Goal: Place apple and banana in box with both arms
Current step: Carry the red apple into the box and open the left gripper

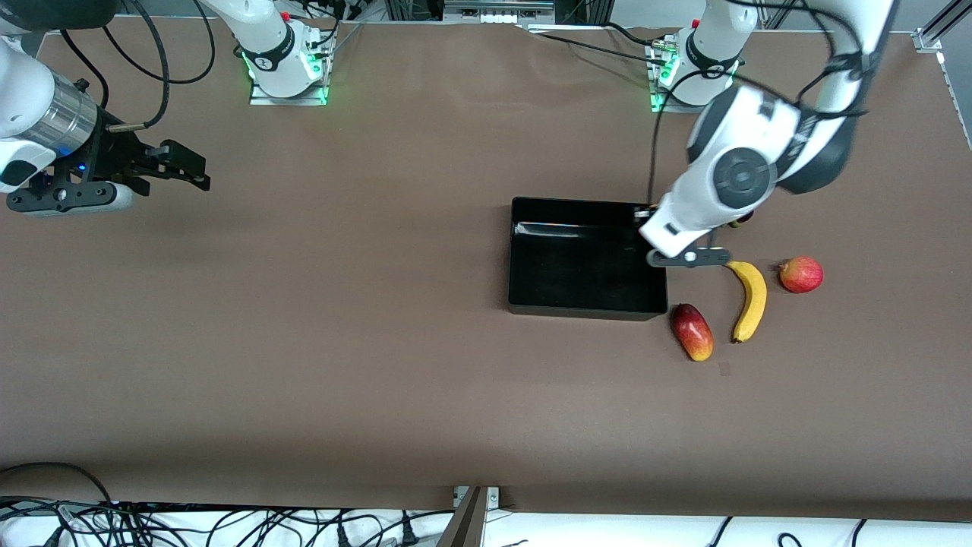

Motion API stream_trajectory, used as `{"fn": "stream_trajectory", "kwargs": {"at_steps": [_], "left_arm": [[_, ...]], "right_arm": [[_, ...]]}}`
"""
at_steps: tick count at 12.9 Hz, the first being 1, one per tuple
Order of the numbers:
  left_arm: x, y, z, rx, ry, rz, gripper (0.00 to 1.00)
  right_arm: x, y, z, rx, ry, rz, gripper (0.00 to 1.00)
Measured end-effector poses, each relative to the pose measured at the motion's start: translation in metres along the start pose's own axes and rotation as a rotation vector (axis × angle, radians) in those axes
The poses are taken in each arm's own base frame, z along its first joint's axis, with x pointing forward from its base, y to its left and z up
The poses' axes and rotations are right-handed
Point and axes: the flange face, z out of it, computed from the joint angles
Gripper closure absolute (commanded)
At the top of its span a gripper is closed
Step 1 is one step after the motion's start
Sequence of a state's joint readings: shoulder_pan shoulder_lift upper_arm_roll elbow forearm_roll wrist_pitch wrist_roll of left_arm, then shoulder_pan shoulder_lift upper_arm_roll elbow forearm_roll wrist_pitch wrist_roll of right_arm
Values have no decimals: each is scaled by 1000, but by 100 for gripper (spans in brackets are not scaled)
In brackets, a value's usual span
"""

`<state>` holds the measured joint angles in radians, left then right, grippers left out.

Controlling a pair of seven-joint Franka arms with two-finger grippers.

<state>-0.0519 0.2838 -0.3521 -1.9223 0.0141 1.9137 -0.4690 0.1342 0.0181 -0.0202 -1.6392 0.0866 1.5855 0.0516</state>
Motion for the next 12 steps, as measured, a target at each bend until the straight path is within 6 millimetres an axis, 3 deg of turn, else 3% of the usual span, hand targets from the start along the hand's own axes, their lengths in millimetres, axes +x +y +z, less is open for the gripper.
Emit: {"fn": "stream_trajectory", "kwargs": {"at_steps": [4,5,6,7,10,12], "left_arm": [[20,25,81,-33,-22,13,92],[22,28,99,-34,-36,17,87],[23,29,113,-33,-52,19,61],[24,31,124,-33,-66,19,1],[25,31,128,-31,-74,-11,0],[27,26,105,-11,-94,-38,0]], "right_arm": [[-3,-3,-15,-27,31,-11,0],[-3,-2,-17,-36,36,-12,0],[-3,-2,-18,-46,38,-13,0],[-4,-1,-20,-50,37,-12,0],[-4,3,-24,-79,35,-10,0],[-3,3,-22,-81,32,-9,0]]}}
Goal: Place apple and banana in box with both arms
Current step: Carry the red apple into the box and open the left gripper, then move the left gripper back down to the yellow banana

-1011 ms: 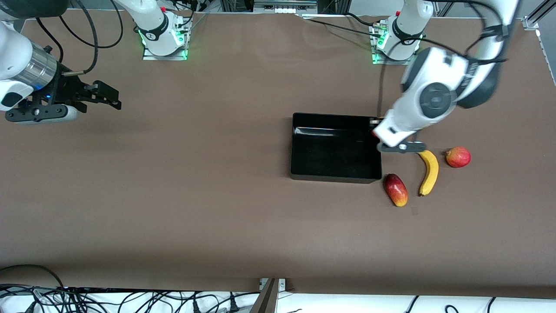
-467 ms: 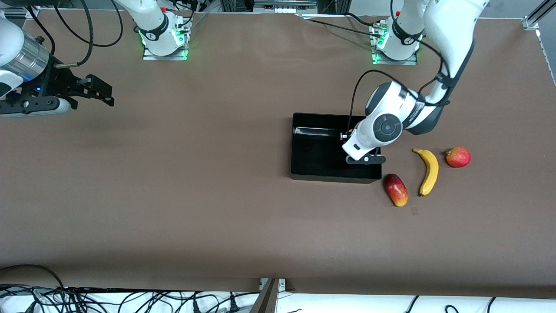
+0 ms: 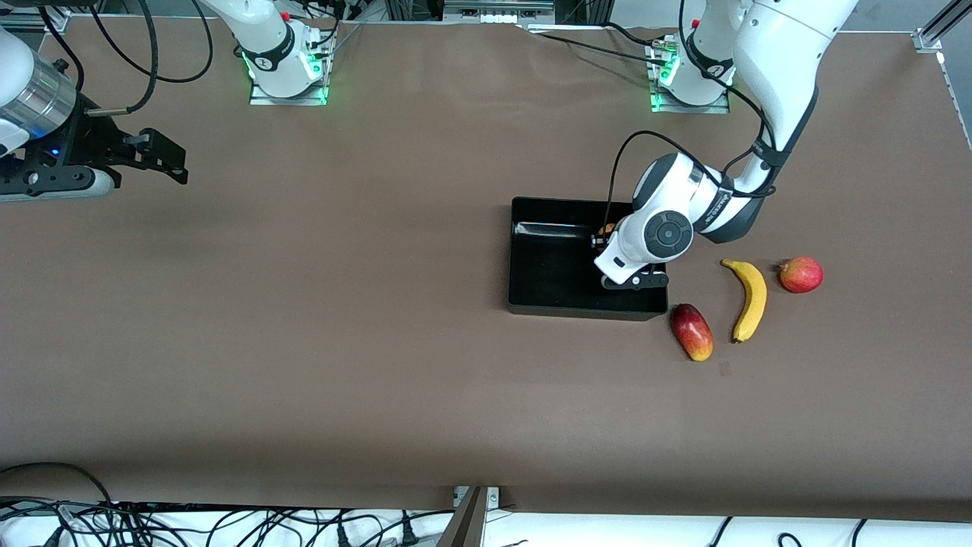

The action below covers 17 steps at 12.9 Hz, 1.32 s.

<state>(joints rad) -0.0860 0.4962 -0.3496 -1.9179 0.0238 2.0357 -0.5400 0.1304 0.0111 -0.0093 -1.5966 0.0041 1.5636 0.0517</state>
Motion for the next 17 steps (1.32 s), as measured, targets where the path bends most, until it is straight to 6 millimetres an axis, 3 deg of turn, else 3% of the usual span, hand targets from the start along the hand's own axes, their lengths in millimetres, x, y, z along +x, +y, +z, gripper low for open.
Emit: {"fn": "stream_trajectory", "kwargs": {"at_steps": [2,3,4,5,6,8,11,13,15,17], "left_arm": [[3,-24,-60,28,-17,-52,0],[8,-49,-97,44,-12,-87,0],[16,-82,-127,77,14,-111,0],[28,-120,-145,119,43,-101,0],[40,-155,-150,146,57,-62,0],[70,-205,-132,138,76,70,0],[118,-264,-72,67,107,278,0],[129,-274,-44,45,95,314,0],[128,-264,-31,38,99,343,14],[124,-264,-12,32,102,352,15]], "right_arm": [[1,1,2,0,-4,1,0],[2,1,4,-1,-6,2,0],[3,2,5,-1,-7,4,0],[3,3,5,-1,-6,6,0],[3,4,4,0,-4,8,0],[4,5,4,0,-1,10,0],[4,5,4,0,-1,10,0],[4,5,4,0,0,10,0],[4,5,4,0,0,10,0],[4,5,4,0,0,10,0]]}}
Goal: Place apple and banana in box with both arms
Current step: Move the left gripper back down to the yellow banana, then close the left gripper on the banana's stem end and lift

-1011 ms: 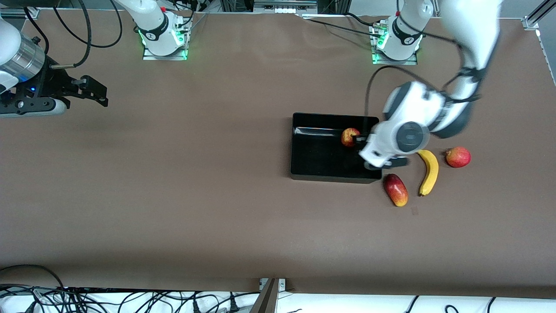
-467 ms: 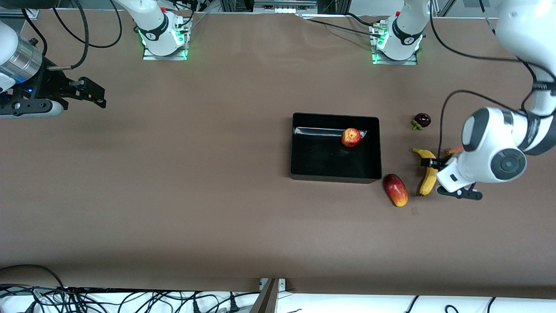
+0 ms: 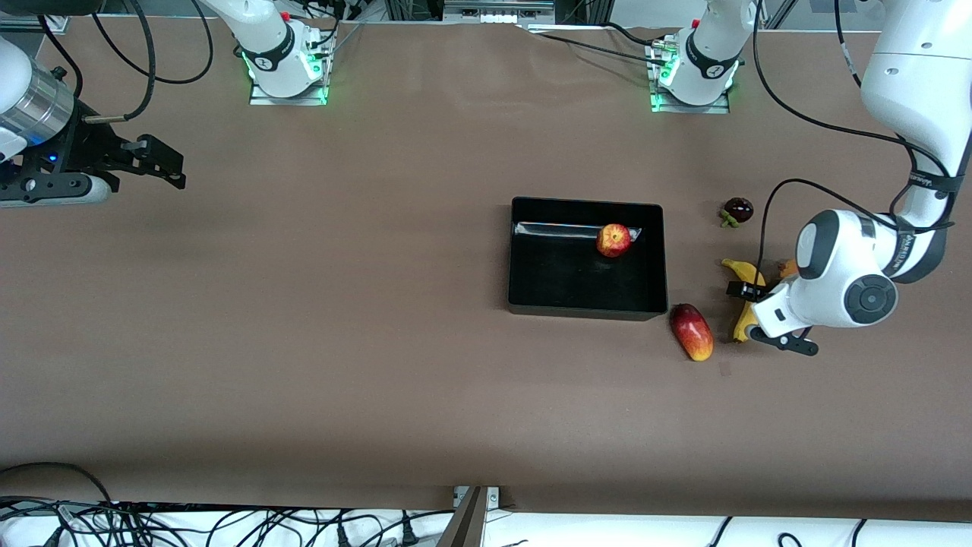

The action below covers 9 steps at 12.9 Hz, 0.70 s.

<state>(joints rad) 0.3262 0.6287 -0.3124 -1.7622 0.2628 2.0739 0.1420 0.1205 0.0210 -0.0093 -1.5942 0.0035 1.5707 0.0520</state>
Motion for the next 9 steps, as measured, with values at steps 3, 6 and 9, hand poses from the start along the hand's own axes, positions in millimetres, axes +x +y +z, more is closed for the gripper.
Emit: {"fn": "stream_trajectory", "kwargs": {"at_steps": [3,6,9], "left_arm": [[-7,-7,20,8,37,10,14],[-8,-12,19,76,37,52,66],[-8,-11,19,85,34,62,100]], "right_arm": [[0,0,0,0,0,0,0],[0,0,0,0,0,0,0],[0,0,0,0,0,0,0]]}}
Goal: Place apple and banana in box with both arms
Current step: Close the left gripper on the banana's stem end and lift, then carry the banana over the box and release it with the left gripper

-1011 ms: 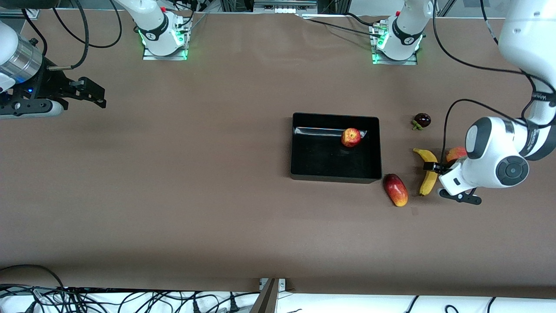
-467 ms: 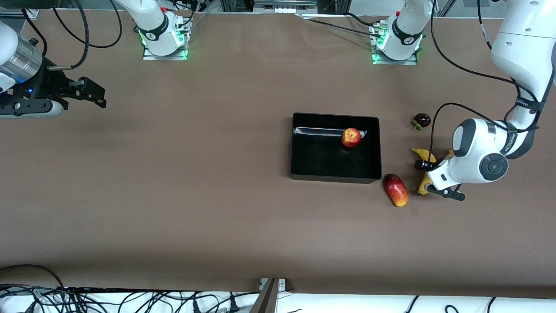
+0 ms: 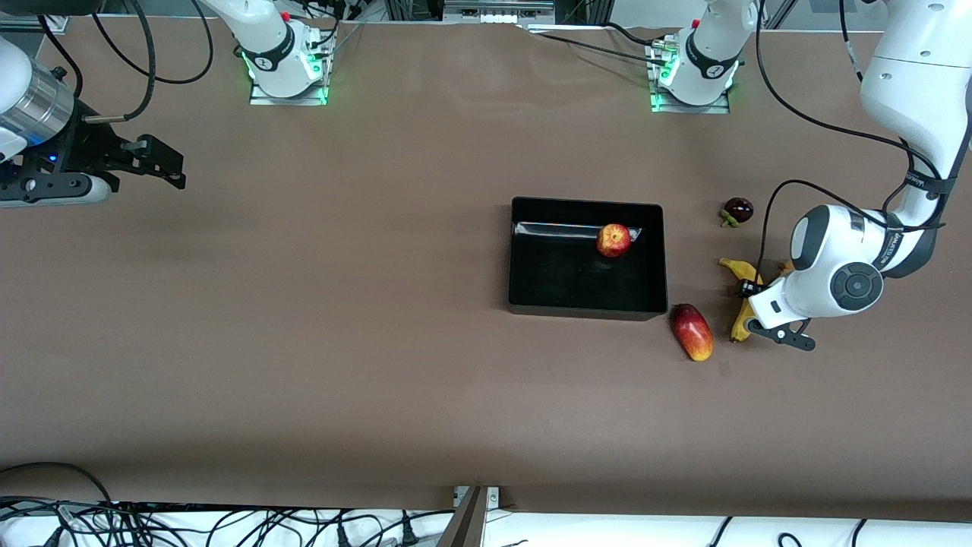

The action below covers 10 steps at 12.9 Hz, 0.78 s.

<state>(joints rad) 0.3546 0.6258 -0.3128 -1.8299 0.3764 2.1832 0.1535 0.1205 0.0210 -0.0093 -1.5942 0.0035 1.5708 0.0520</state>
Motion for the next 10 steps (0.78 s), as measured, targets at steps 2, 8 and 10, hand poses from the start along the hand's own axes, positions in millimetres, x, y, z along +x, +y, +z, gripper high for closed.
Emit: {"fn": "stream_trajectory", "kwargs": {"at_steps": [2,8,10], "left_arm": [[-1,1,2,-1,-4,4,100],[-2,24,-62,24,-43,17,100],[2,66,-127,44,-73,8,100]], "right_arm": [[0,0,0,0,0,0,0],[0,0,0,0,0,0,0],[0,0,0,0,1,0,0]]}}
